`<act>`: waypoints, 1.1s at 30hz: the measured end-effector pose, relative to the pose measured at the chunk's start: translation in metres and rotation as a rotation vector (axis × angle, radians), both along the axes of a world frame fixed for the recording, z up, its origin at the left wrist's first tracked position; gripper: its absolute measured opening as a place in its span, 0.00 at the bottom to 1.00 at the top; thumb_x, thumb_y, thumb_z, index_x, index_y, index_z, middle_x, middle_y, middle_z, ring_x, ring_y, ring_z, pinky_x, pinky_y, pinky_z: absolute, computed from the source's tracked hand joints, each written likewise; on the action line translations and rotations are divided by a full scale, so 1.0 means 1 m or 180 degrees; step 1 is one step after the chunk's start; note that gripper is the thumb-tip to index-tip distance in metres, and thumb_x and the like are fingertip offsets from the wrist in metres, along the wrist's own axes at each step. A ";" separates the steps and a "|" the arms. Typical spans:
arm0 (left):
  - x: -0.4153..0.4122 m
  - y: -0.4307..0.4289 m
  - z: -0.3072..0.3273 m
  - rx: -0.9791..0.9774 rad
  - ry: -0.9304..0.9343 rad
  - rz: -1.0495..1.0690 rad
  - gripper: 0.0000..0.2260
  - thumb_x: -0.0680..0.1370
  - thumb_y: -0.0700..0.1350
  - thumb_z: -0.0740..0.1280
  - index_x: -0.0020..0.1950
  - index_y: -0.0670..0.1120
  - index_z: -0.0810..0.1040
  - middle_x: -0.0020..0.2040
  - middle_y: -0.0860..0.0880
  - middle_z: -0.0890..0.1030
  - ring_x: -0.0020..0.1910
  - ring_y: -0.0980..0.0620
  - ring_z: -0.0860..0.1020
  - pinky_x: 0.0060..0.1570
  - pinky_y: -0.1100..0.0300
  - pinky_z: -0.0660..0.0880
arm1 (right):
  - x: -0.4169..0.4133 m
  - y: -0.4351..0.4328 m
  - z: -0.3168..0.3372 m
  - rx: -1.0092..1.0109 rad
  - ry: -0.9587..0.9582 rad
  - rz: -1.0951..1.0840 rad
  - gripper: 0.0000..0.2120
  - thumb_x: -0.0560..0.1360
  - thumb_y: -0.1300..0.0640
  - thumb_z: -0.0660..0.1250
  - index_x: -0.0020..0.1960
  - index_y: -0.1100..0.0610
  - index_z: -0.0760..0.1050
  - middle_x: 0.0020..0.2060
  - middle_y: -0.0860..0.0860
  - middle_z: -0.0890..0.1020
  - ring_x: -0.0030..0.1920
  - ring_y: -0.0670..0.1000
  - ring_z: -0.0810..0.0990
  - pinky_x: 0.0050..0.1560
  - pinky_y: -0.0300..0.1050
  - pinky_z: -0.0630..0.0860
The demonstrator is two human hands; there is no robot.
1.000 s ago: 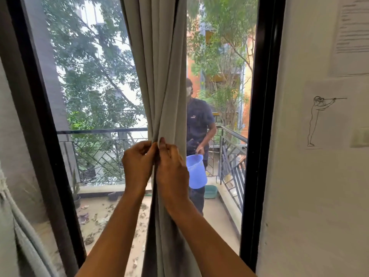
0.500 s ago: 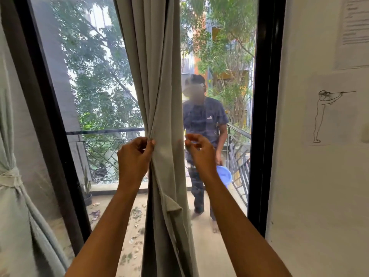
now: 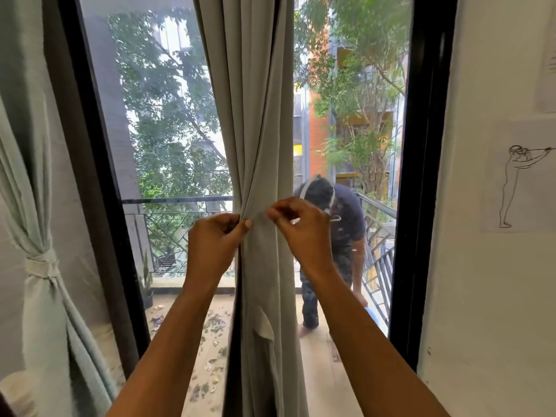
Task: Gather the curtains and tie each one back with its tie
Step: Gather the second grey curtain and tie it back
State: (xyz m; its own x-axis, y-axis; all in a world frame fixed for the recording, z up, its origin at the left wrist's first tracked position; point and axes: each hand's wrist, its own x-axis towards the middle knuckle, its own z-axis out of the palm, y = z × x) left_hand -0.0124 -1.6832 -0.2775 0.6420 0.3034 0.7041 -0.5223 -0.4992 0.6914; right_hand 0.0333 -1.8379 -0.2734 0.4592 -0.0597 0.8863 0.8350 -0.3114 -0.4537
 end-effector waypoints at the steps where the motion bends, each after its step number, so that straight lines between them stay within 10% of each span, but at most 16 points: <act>1: 0.000 -0.002 0.003 -0.0182 0.0124 -0.0205 0.10 0.73 0.43 0.74 0.34 0.57 0.84 0.33 0.48 0.85 0.39 0.46 0.85 0.45 0.45 0.82 | -0.011 0.002 0.003 -0.0290 0.0141 0.0070 0.11 0.70 0.50 0.73 0.50 0.54 0.82 0.43 0.48 0.85 0.42 0.43 0.81 0.45 0.37 0.77; 9: 0.000 -0.016 0.021 -0.0835 0.1036 -0.1158 0.03 0.73 0.40 0.73 0.45 0.42 0.84 0.37 0.46 0.85 0.38 0.52 0.83 0.48 0.51 0.79 | -0.031 -0.013 0.005 -0.1567 0.0857 0.0127 0.31 0.70 0.47 0.73 0.69 0.55 0.70 0.60 0.54 0.80 0.60 0.52 0.79 0.61 0.50 0.75; 18: 0.015 0.012 0.024 -0.0527 0.1447 -0.2132 0.20 0.78 0.58 0.61 0.52 0.45 0.84 0.52 0.46 0.85 0.53 0.51 0.83 0.50 0.51 0.81 | -0.025 0.001 0.004 -0.1006 0.0588 -0.0963 0.07 0.73 0.55 0.69 0.46 0.59 0.79 0.39 0.57 0.84 0.42 0.57 0.81 0.42 0.47 0.74; 22: 0.067 0.033 0.013 -0.1116 0.0693 -0.1131 0.09 0.79 0.48 0.66 0.55 0.47 0.83 0.50 0.50 0.85 0.58 0.43 0.80 0.42 0.57 0.79 | -0.027 0.012 0.003 -0.1018 0.0635 -0.1124 0.07 0.74 0.58 0.65 0.39 0.61 0.74 0.32 0.58 0.80 0.35 0.59 0.78 0.36 0.49 0.71; 25: 0.109 0.037 0.001 -0.1106 0.1024 -0.1062 0.23 0.78 0.45 0.69 0.72 0.44 0.69 0.66 0.46 0.75 0.64 0.46 0.73 0.59 0.49 0.73 | -0.026 0.016 0.002 -0.1185 0.0656 -0.1353 0.06 0.74 0.57 0.64 0.42 0.60 0.75 0.34 0.59 0.80 0.37 0.60 0.78 0.35 0.48 0.70; 28: 0.131 0.042 -0.015 -0.1139 0.1154 -0.1441 0.11 0.76 0.45 0.70 0.57 0.44 0.81 0.53 0.46 0.84 0.54 0.46 0.78 0.49 0.56 0.76 | -0.022 0.017 0.001 -0.1223 0.0657 -0.1577 0.06 0.74 0.57 0.64 0.41 0.58 0.73 0.33 0.57 0.80 0.36 0.59 0.78 0.32 0.45 0.64; 33: 0.104 0.061 -0.032 -0.0988 0.0100 0.0101 0.05 0.72 0.50 0.74 0.36 0.54 0.81 0.33 0.58 0.82 0.34 0.59 0.79 0.37 0.60 0.76 | -0.020 0.026 0.001 -0.1345 0.0742 -0.1814 0.05 0.76 0.57 0.60 0.45 0.57 0.73 0.36 0.57 0.81 0.39 0.59 0.80 0.34 0.45 0.67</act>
State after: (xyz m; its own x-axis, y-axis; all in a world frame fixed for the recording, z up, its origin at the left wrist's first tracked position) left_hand 0.0912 -1.6226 -0.3099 0.6489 0.5209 0.5546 -0.4857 -0.2775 0.8289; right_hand 0.0134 -1.8121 -0.2726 0.6379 -0.0206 0.7699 0.3889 -0.8542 -0.3450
